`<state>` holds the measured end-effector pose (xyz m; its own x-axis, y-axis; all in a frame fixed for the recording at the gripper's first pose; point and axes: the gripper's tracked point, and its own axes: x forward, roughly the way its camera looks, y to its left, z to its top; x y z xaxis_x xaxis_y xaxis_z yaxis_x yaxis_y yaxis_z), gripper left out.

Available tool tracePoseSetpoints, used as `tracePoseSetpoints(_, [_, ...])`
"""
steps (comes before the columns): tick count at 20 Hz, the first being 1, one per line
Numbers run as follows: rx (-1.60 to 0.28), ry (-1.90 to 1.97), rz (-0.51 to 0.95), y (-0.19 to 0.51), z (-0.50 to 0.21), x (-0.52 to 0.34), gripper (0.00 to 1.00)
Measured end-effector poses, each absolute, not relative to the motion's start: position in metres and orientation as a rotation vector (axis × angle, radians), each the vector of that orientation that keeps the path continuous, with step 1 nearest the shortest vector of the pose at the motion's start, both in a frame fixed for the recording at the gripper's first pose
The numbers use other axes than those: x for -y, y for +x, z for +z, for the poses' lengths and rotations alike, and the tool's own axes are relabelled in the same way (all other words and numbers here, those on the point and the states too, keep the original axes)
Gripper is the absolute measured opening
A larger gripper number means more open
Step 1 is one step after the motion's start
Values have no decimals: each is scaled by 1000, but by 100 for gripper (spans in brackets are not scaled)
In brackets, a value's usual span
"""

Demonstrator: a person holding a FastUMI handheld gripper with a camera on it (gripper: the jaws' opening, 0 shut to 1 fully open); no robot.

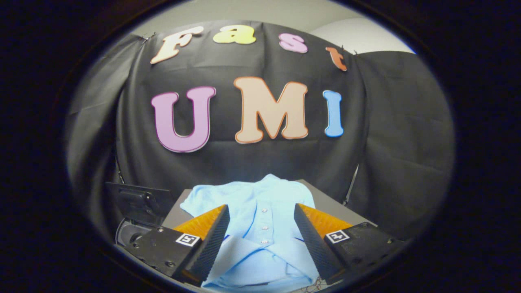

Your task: Put the clothes into the washing machine and then close the washing machine lid.

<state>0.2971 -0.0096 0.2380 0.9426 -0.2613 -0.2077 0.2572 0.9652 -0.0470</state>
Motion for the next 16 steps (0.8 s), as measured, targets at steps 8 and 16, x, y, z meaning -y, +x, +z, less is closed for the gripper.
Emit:
tracePoseSetpoints(8, [-433,34,-316,319,185,22,95])
tracePoseSetpoints(16, [-512,38,-318,322,182,0,20])
